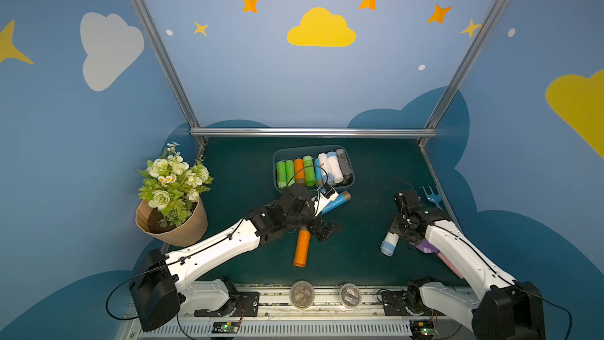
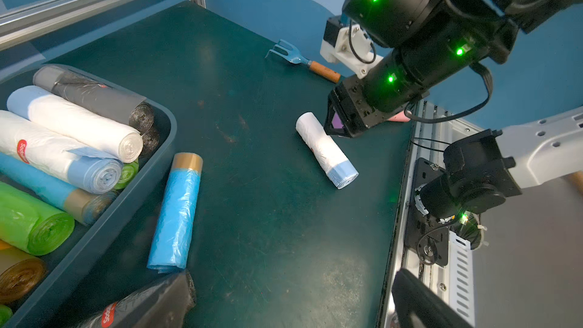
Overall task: Put the roll of trash bags into the storage box
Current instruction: Pick up the roll of trash bags from the center of the board.
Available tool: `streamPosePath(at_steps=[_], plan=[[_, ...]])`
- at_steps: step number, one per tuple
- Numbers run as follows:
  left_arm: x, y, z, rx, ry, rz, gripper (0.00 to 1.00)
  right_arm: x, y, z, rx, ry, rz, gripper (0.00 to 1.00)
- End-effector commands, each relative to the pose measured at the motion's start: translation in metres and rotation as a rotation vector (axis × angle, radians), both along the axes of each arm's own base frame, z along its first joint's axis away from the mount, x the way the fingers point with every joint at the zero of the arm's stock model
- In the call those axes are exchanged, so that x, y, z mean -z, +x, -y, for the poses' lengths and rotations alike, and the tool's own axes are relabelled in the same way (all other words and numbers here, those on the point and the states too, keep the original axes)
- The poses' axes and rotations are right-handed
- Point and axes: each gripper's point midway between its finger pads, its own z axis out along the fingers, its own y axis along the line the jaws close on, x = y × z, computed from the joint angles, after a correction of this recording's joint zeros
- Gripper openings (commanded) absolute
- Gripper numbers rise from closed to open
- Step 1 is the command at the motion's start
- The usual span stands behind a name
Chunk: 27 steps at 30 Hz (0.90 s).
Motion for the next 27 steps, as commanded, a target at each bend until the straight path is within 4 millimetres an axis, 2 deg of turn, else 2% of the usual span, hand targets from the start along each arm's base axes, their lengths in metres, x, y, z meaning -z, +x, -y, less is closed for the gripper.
streamPosePath(at_steps=[1,10,15,27], plan=[[-0.008,-0.001,-0.003,-0.001,0.021,0.051,1.00,0.012,-0.010,-0.004,0.012,0.074,-0.008,0.60],[-0.007,-0.006,-0.002,0.016,0.054,0.081,1.00,0.032,-0.009,-0.001,0.030,0.080,-0.043,0.58],[0.000,-0.002,-0.004,0.005,0.083,0.097,1.00,0.034,-0.006,-0.001,0.029,0.096,-0.044,0.56],[-0.006,-0.003,-0.005,0.006,0.077,0.107,1.00,0.041,-0.002,-0.006,0.039,0.125,-0.089,0.54]])
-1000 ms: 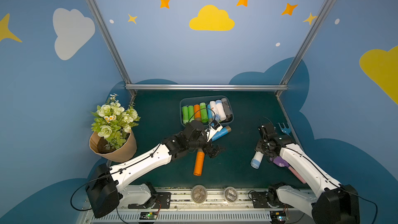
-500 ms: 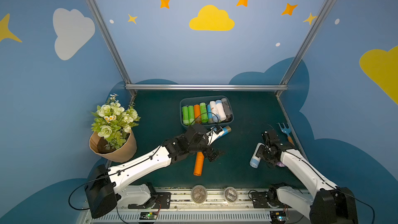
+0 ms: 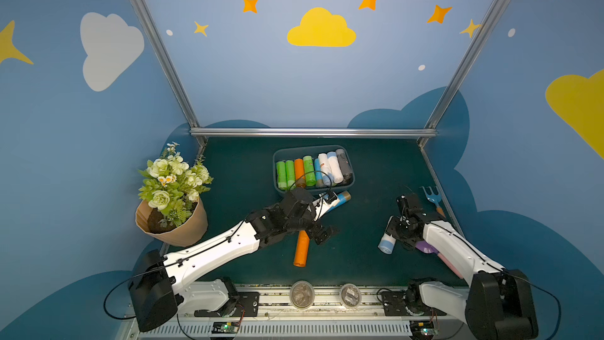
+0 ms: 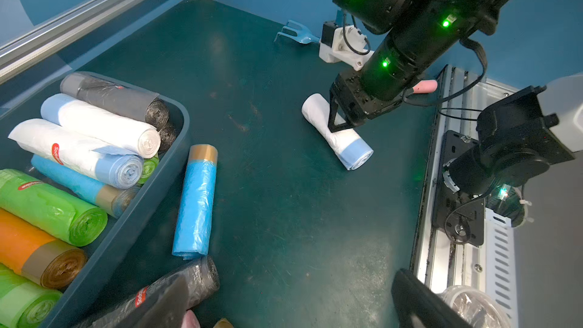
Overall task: Put the roll of trash bags into the storage box
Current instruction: Pick up the roll of trash bags from the center of the board.
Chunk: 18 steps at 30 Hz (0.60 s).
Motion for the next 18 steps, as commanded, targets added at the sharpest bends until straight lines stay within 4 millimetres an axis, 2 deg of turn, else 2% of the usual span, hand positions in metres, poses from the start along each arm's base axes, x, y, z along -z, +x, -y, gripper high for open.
streamPosePath(at_steps=[1,5,11,13,15,18], plan=[[-0.016,0.001,0.000,0.001,-0.018,0.029,1.00,0.007,-0.010,0.005,0.021,-0.015,-0.047,0.54],[-0.016,0.001,-0.001,-0.001,-0.018,0.030,1.00,0.010,-0.004,-0.004,0.013,0.028,-0.054,0.52],[-0.016,0.000,-0.001,0.002,-0.018,0.032,1.00,0.020,-0.002,-0.004,0.013,0.018,-0.097,0.49],[-0.016,0.001,-0.001,0.003,-0.016,0.032,1.00,0.022,0.000,-0.005,0.006,0.020,-0.102,0.45],[-0.015,0.001,-0.001,0.003,-0.014,0.033,1.00,0.021,0.002,-0.006,-0.003,0.014,-0.092,0.37],[-0.014,0.006,-0.004,-0.025,-0.003,0.046,1.00,0.016,0.005,-0.008,-0.028,0.003,-0.064,0.33]])
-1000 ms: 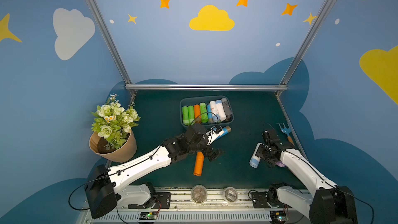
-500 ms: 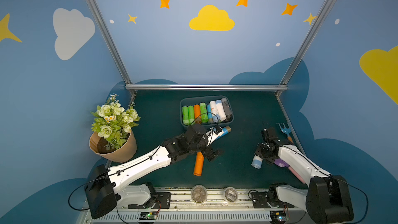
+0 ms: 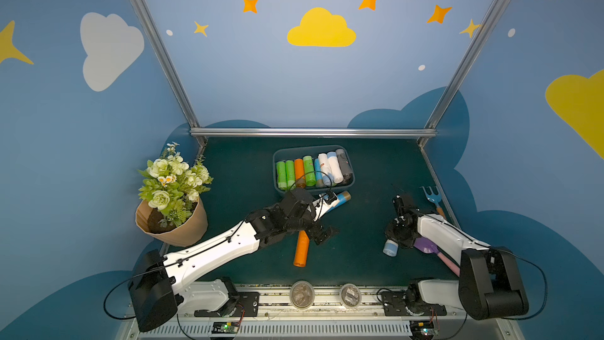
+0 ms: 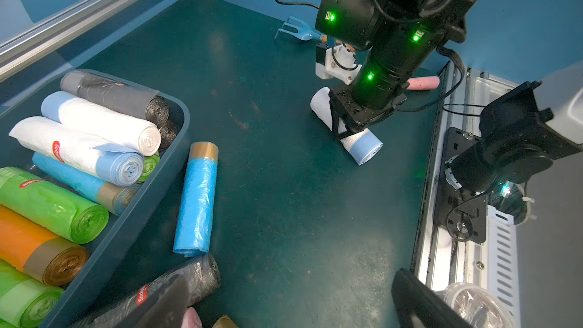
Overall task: Put the roll of trash bags into the storage box
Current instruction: Pick up the roll of trash bags from the center of the board, then place the roll of trash bags in the storage box.
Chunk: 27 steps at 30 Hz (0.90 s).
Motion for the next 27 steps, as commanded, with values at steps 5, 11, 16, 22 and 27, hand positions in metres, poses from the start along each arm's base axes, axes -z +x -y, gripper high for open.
streamPosePath(at_steps=[5,11,16,22,27], plan=[[-0.020,0.024,-0.018,-0.135,-0.014,0.060,1.00,-0.027,0.013,-0.016,-0.115,-0.006,0.105,0.30],[-0.040,0.063,-0.053,-0.274,-0.151,0.028,1.00,-0.083,0.039,-0.064,-0.349,0.039,0.227,0.29],[-0.047,0.087,-0.081,-0.359,-0.198,0.022,1.00,-0.118,0.064,-0.110,-0.504,0.072,0.252,0.29],[-0.052,0.098,-0.098,-0.405,-0.222,0.027,1.00,-0.150,0.106,-0.173,-0.648,0.093,0.269,0.28],[-0.048,0.107,-0.104,-0.424,-0.227,0.010,1.00,-0.156,0.140,-0.221,-0.726,0.092,0.267,0.28]])
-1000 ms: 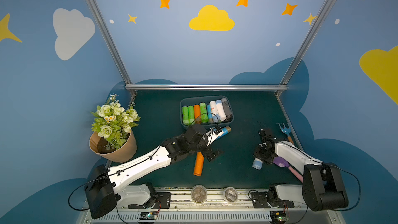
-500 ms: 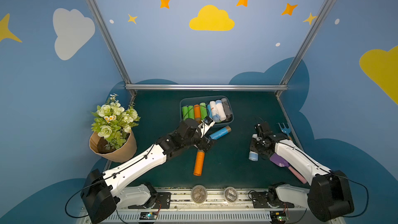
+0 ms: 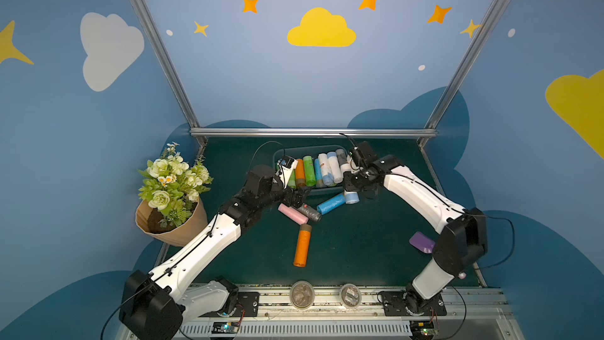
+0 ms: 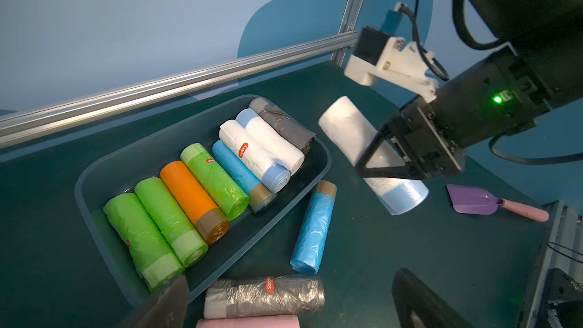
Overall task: Put the roll of trash bags into the storage box
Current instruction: Place the roll of trash bags in the storage box.
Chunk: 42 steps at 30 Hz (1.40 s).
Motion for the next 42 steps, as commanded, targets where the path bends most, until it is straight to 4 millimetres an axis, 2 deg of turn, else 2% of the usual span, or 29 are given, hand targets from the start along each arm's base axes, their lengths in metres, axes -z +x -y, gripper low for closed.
streamPosePath(at_steps=[1,10,14,17,24,32,42], plan=[[-0.003,0.003,0.000,0.010,-0.034,0.001,1.00,-0.001,0.009,-0.022,-0.061,-0.021,-0.019,0.28],[0.002,0.012,-0.004,0.004,-0.058,-0.034,1.00,-0.002,0.075,-0.079,-0.078,0.028,0.080,0.27],[0.000,0.017,-0.010,-0.016,-0.073,-0.032,1.00,0.002,0.095,-0.096,-0.096,0.030,0.102,0.27],[-0.001,0.019,-0.013,-0.023,-0.082,-0.033,1.00,0.013,0.104,-0.106,-0.097,0.040,0.093,0.27],[-0.003,0.025,-0.020,-0.028,-0.106,-0.042,1.00,0.036,0.123,-0.112,-0.062,0.025,0.104,0.27],[-0.004,0.030,-0.024,-0.034,-0.140,-0.059,1.00,0.054,0.127,-0.115,-0.051,0.025,0.085,0.27],[-0.007,0.028,-0.022,-0.027,-0.154,-0.060,1.00,0.074,0.129,-0.109,-0.021,-0.014,0.044,0.28]])
